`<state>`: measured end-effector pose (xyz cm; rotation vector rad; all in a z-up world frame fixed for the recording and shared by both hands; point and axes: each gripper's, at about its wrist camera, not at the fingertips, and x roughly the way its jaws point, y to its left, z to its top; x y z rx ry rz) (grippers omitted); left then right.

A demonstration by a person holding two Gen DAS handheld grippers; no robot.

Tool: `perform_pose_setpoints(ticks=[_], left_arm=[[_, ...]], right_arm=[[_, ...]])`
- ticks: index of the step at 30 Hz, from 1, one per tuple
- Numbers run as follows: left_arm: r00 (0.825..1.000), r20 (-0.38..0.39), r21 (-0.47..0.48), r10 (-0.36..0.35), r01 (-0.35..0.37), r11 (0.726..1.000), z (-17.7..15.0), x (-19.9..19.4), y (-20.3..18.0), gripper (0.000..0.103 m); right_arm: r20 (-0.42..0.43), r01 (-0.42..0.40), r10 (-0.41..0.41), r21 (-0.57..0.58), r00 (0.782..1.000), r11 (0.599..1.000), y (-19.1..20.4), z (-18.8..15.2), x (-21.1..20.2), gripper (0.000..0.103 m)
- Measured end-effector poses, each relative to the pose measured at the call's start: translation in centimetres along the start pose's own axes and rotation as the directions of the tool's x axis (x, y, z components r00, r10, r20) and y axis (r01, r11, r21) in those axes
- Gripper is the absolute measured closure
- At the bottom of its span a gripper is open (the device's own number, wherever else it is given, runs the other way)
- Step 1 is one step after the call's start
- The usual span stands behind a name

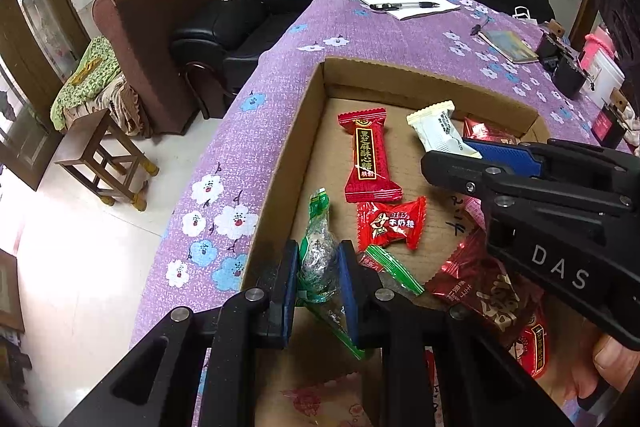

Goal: Organize snacks
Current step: 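Lower both snacks into the tray and open both grippers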

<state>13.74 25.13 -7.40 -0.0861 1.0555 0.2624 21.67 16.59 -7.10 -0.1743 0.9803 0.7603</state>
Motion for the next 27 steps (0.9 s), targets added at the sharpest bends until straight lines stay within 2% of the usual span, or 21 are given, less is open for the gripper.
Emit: perform_pose_setpoints(ticks=[14, 16, 24, 27], left_arm=[[0.999, -0.040, -0.009, 0.003, -0.003, 1.000, 0.2, 0.7, 0.2, 0.079], [0.999, -0.042, -0.003, 0.000, 0.000, 1.000, 0.2, 0.7, 0.0, 0.074], [1.000, -0.016, 0.024, -0.019, 0.019, 1.000, 0.0, -0.5, -1.0, 0.036], [1.000, -0.003, 0.025, -0.012, 0.012, 1.000, -0.2, -1.0, -1.2, 0.032]], right_arm=[[-0.011, 0.006, -0.006, 0.002, 1.000, 1.000, 0.0, 0.2, 0.2, 0.079], [-0.012, 0.005, -0.005, 0.001, 1.000, 1.000, 0.1, 0.2, 0.0, 0.079], [0.015, 0.008, -0.008, 0.008, 1.000, 1.000, -0.2, 0.0, -1.9, 0.079], [0.032, 0.008, -0.009, 0.016, 0.999, 1.000, -0.5, -0.3, -3.2, 0.078]])
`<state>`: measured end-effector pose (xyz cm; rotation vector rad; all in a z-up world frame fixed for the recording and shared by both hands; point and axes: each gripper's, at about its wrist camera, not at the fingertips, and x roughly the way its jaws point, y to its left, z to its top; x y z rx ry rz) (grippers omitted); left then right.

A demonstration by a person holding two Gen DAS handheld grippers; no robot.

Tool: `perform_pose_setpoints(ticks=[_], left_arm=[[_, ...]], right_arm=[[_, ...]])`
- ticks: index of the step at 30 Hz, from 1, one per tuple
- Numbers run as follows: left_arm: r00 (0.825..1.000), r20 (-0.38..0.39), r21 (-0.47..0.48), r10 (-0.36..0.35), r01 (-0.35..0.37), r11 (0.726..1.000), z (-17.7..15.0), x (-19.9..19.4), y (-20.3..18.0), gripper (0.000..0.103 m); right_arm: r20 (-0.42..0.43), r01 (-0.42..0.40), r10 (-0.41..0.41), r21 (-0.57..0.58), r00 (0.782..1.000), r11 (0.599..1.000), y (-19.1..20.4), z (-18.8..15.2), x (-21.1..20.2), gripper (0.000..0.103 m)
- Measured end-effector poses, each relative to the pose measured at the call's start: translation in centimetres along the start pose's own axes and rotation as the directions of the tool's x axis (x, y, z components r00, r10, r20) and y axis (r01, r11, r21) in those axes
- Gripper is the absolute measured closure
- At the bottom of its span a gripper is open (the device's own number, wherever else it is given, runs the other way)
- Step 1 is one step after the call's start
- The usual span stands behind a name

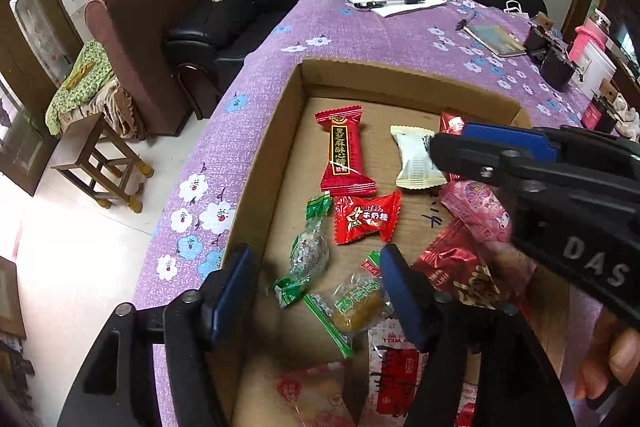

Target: Organize snacks

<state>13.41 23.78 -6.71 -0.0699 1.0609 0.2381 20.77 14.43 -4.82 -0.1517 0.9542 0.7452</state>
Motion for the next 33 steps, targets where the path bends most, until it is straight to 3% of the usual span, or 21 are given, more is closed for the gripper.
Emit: perform_pose_setpoints(ticks=[8, 24, 26, 28, 33], left_arm=[[0.996, 0.083, -0.018, 0.044, -0.042, 0.999, -1.0, -2.8, -0.1, 0.012], [0.989, 0.146, -0.037, 0.041, -0.036, 0.999, -4.0, -7.1, -2.0, 0.011], [0.988, 0.152, -0.045, 0.038, -0.031, 0.998, -4.4, -7.6, -2.1, 0.011], [0.986, 0.160, -0.054, 0.047, -0.039, 0.998, -5.0, -8.3, -2.4, 0.011], [0.976, 0.193, -0.071, 0.098, -0.085, 0.994, -6.5, -9.9, -3.0, 0.005]], right_arm=[[0.061, 0.004, -0.005, 0.019, 0.998, 1.000, -0.7, -1.4, -4.4, 0.067], [0.182, 0.004, -0.013, 0.052, 0.983, 0.999, -1.0, -5.8, -12.8, 0.049], [0.192, 0.003, -0.013, 0.053, 0.981, 0.999, -1.0, -6.5, -13.5, 0.044], [0.205, 0.007, -0.017, 0.053, 0.979, 0.999, -1.1, -7.2, -14.1, 0.032], [0.233, 0.008, -0.021, 0.056, 0.972, 0.998, -1.3, -10.0, -15.8, 0.023]])
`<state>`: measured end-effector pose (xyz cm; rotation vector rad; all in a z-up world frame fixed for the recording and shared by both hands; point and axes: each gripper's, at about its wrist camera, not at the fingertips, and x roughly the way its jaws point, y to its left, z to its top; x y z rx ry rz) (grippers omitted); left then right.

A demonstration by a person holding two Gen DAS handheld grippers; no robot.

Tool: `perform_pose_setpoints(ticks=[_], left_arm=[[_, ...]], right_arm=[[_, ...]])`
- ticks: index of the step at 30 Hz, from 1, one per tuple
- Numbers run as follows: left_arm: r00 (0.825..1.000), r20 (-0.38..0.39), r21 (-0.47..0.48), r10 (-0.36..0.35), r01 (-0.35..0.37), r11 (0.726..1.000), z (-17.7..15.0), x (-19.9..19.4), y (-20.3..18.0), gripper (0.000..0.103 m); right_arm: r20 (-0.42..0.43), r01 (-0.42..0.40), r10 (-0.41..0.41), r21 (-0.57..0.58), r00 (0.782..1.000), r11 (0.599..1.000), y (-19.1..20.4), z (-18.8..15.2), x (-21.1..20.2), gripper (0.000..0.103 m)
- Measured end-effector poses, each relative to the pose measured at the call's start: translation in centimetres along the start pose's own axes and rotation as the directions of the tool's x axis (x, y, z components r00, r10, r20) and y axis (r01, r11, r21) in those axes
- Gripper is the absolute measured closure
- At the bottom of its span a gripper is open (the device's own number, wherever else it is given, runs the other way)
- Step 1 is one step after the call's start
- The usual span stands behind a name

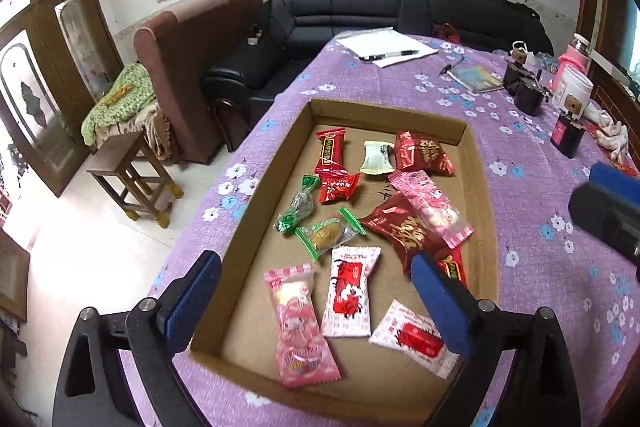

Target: Organize snacks

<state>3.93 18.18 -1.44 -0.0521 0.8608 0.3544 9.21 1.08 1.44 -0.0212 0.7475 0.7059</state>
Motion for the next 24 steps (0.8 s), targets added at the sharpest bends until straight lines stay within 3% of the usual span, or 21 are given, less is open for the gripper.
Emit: perform_pose_setpoints(ticks=[11, 16, 24], left_arm=[[0.997, 0.069, -0.012, 0.040, -0.039, 0.999, -1.8, -3.3, -1.5, 0.005], [0.998, 0.054, -0.015, 0.035, -0.034, 0.999, -2.3, -3.5, -1.9, 0.001], [0.994, 0.106, -0.010, 0.014, -0.013, 1.000, -2.8, -4.6, -2.3, 0.001]], right_arm=[[-0.009, -0.011, 0.011, 0.023, 1.000, 1.000, -1.6, -4.5, -2.0, 0.023], [-0.003, -0.010, 0.010, 0.037, 1.000, 0.999, -2.3, -5.4, -2.7, 0.022], [-0.001, -0.009, 0.009, 0.042, 1.000, 0.999, -2.7, -5.9, -3.1, 0.022]])
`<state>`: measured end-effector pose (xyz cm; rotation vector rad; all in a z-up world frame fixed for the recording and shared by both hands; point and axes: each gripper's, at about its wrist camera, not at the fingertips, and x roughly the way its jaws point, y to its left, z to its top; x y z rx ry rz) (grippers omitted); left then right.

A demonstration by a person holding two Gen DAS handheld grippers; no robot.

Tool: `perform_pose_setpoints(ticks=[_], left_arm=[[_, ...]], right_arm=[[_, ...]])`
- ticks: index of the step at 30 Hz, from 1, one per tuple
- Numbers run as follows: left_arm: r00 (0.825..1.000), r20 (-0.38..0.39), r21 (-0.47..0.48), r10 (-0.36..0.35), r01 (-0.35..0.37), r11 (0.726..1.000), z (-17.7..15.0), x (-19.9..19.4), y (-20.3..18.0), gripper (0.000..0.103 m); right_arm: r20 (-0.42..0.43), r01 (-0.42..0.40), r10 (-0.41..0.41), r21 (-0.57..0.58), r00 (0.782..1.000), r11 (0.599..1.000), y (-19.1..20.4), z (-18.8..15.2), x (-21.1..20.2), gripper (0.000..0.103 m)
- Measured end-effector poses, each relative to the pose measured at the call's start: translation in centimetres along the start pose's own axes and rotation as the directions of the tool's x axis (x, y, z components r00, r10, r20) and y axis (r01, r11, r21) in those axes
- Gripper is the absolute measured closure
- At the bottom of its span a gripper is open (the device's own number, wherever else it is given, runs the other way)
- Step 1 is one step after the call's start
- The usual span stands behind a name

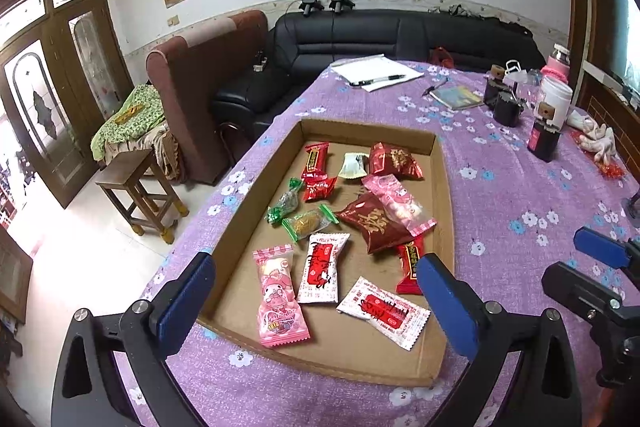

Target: Organize snacks

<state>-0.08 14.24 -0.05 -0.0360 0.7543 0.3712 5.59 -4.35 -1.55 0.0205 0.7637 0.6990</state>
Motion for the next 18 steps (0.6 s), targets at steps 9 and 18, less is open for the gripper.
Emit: perform_pose_setpoints(ticks=[9, 18], left_arm=[[1.000, 0.014, 0.003, -0.006, 0.006, 1.000, -0.6, -0.7, 0.1, 0.001], [1.000, 0.006, -0.014, -0.010, 0.010, 1.000, -1.1, -1.1, 0.3, 0.001]], right_arm=[[-0.054, -0.027, 0.024, -0.054, 0.998, 0.998, 1.2, -0.2, 1.3, 0.018], [-0.076, -0.012, 0.005, -0.094, 0.997, 0.995, 1.8, -0.6, 1.4, 0.015]])
